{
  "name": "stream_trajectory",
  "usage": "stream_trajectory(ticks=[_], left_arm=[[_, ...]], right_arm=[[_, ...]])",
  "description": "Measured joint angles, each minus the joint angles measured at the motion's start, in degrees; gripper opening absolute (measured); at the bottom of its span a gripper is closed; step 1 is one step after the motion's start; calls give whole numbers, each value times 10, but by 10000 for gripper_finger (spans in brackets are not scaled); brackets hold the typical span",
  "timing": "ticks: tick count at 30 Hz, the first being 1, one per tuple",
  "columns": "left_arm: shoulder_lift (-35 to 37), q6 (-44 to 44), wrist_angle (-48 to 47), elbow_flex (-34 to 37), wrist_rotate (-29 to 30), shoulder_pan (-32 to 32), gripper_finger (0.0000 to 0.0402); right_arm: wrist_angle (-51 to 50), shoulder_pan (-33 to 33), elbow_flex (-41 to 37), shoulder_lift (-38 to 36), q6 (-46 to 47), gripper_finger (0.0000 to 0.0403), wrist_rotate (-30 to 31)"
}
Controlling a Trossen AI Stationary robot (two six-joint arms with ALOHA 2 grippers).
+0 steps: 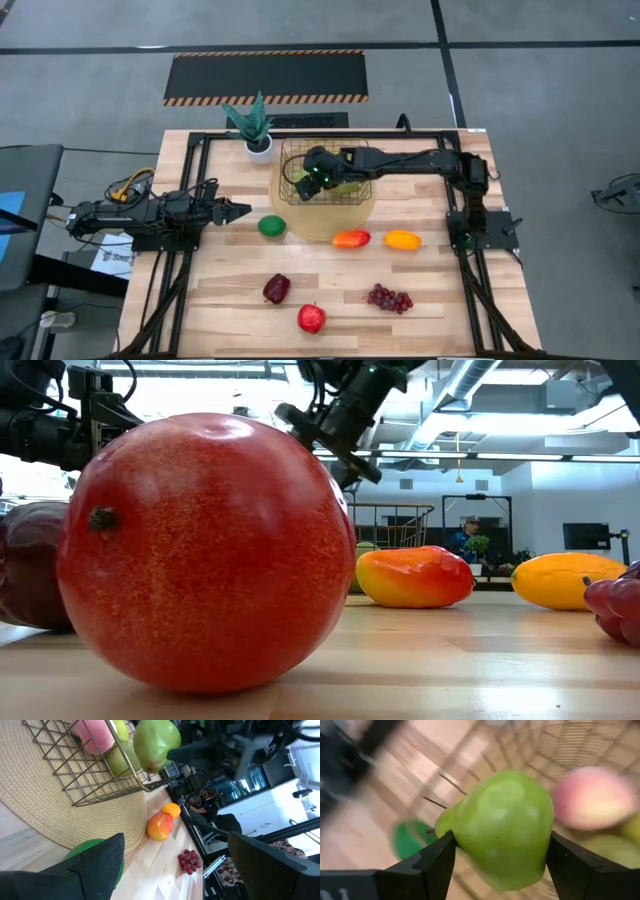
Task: Build produce basket
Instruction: Put the green pear into the wire basket
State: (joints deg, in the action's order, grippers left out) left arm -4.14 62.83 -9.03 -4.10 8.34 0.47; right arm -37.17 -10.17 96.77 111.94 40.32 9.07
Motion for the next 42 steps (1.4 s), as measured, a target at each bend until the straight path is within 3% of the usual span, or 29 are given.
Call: stream_trajectory(ticks=[5, 14, 27, 42], left_arm=[[0, 0, 0, 0, 0, 0, 341], [0, -5, 0, 0, 0, 0, 341], [0, -7, 0, 0, 5, 0, 341], [0, -17, 1, 0, 14, 0, 341]], right_arm=[[-91, -29, 89, 48, -159, 282, 13], [-125, -45, 208, 141, -340, 282, 13], [-133, -54, 240, 168, -433, 282, 13], [-113, -57, 240, 206, -454, 282, 25]])
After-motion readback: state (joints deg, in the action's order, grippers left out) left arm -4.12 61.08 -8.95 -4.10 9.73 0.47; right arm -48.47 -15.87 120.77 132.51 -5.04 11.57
